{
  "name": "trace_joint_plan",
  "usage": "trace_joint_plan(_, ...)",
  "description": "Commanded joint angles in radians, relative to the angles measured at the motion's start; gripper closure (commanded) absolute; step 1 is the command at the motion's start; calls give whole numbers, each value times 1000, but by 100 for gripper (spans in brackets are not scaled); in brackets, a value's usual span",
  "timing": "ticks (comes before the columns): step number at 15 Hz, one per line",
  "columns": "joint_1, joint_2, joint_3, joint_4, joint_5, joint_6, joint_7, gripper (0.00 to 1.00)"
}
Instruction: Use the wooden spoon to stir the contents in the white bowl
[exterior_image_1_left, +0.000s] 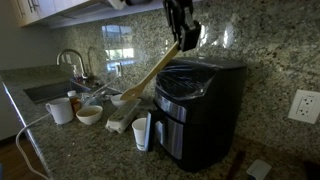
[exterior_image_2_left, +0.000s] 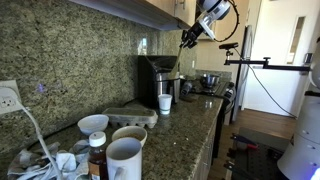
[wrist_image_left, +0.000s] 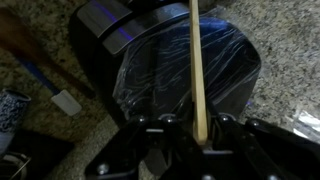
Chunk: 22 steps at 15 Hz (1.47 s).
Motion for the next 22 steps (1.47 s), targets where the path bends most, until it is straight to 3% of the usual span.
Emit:
trace_joint_plan(1, 1, -15, 3, 1, 71, -96, 15, 94)
trace_joint_plan(19, 150, -131, 111, -262, 153, -37, -167, 94)
trace_joint_plan(21, 148, -88, 104, -214, 128, -57, -145, 95)
trace_joint_plan(22, 151, -87, 106, -220, 127, -55, -150, 85)
